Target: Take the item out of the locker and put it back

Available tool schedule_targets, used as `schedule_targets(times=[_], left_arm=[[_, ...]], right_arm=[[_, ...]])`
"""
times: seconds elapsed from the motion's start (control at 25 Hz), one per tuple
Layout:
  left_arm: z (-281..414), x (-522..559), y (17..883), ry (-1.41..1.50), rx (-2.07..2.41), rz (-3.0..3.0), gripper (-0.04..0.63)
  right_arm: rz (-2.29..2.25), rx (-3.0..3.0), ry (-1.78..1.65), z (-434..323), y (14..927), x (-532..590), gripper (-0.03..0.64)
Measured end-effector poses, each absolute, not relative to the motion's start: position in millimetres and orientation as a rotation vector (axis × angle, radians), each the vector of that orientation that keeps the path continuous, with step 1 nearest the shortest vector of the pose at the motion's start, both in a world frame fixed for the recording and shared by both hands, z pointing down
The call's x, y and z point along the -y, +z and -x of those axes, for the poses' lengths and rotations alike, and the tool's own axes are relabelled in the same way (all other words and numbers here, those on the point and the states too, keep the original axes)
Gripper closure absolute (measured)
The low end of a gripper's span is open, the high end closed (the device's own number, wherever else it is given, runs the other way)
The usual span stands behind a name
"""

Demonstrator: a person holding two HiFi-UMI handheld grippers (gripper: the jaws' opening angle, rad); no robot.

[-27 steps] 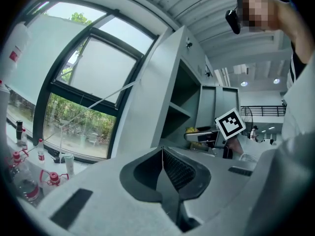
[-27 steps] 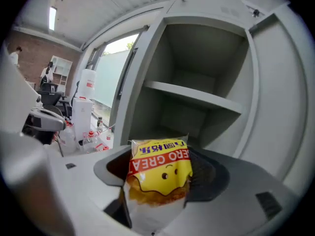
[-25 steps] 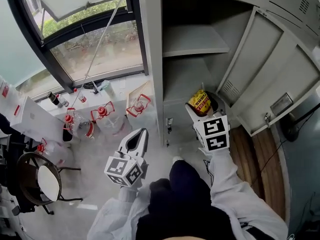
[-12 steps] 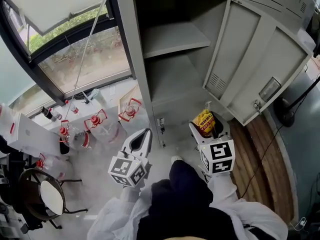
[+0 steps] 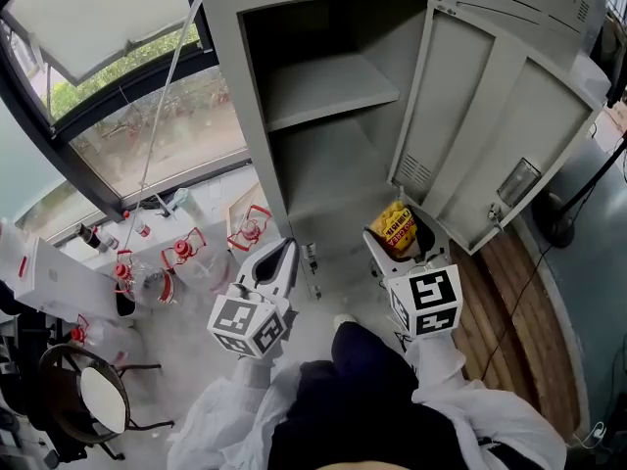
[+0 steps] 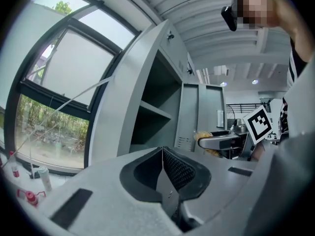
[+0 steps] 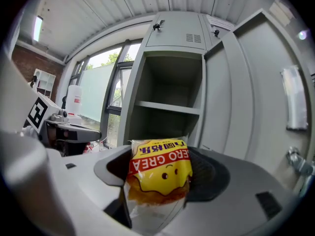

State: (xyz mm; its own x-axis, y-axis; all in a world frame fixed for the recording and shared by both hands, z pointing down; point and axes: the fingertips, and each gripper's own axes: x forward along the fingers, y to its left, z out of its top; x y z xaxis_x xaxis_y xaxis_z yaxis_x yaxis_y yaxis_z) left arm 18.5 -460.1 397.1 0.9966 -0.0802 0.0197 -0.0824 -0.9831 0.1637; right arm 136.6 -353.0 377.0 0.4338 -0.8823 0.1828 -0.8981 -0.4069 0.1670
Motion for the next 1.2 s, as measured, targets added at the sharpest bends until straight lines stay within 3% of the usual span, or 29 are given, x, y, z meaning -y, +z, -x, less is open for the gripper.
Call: schedule_targets(times=[0.64, 1.2], left_arm=[[-53, 534, 250, -0.355, 0.320, -3.196, 0.584], [-61, 534, 237, -0.364, 0.301, -3.255, 0.586]], right_arm=[[-2.233, 1.860, -0.233, -200, 205, 488, 0.302], [-1.863, 1.964, -0.008, -231, 219, 623, 0.299]])
